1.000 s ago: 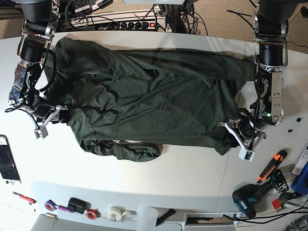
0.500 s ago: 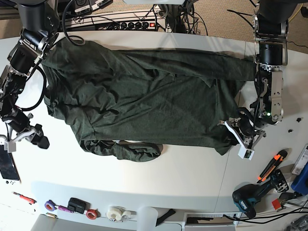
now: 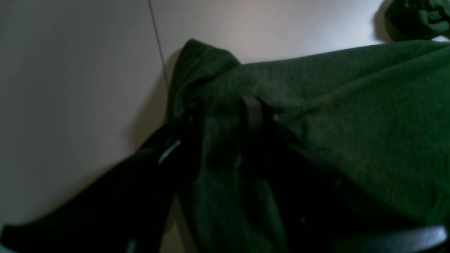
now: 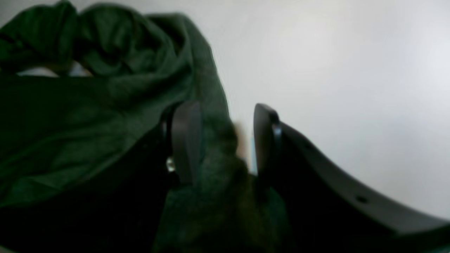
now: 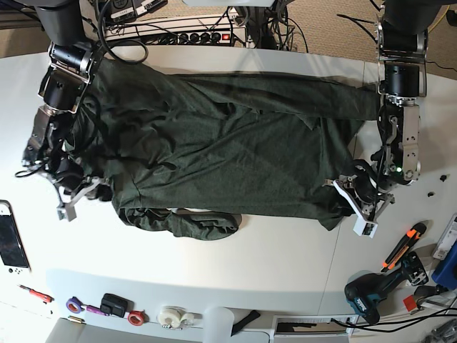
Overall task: Layout the t-shirt on the table in an organized manner, then fold the t-shirt properly
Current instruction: 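Reposition the right gripper on the hem corner beside the bunched sleeve, then hold the hem with both grippers and pull it taut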
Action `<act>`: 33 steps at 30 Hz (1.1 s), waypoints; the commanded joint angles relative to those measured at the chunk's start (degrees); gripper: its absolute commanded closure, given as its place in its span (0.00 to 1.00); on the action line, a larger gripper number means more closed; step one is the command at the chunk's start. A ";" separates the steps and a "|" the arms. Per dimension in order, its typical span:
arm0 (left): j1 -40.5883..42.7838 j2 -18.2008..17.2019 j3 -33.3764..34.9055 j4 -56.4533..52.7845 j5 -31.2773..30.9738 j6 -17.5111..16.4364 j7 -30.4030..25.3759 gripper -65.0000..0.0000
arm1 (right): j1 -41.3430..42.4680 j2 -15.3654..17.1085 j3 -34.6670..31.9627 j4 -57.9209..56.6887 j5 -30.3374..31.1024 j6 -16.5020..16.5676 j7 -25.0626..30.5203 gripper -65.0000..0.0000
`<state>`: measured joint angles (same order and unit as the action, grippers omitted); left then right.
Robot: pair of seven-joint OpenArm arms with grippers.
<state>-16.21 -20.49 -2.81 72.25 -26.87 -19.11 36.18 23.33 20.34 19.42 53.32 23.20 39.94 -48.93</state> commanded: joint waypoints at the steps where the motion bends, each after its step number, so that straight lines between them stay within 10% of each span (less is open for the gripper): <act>1: -1.57 -0.61 -0.33 0.98 -0.85 -0.44 -1.14 0.71 | 1.46 1.14 0.13 -0.87 0.50 0.06 1.73 0.62; 29: -1.57 -0.61 -0.33 0.98 -2.32 -0.44 -1.55 0.71 | 3.52 -2.34 0.13 -9.51 4.39 0.06 3.52 0.62; 33: -1.60 -0.61 -0.33 0.98 -2.32 -0.42 -1.55 0.71 | 3.52 -2.36 0.13 -9.51 4.39 0.06 3.78 0.87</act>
<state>-16.23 -20.47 -2.81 72.25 -28.53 -19.16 35.92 26.00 17.58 19.59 43.46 28.58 40.29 -43.92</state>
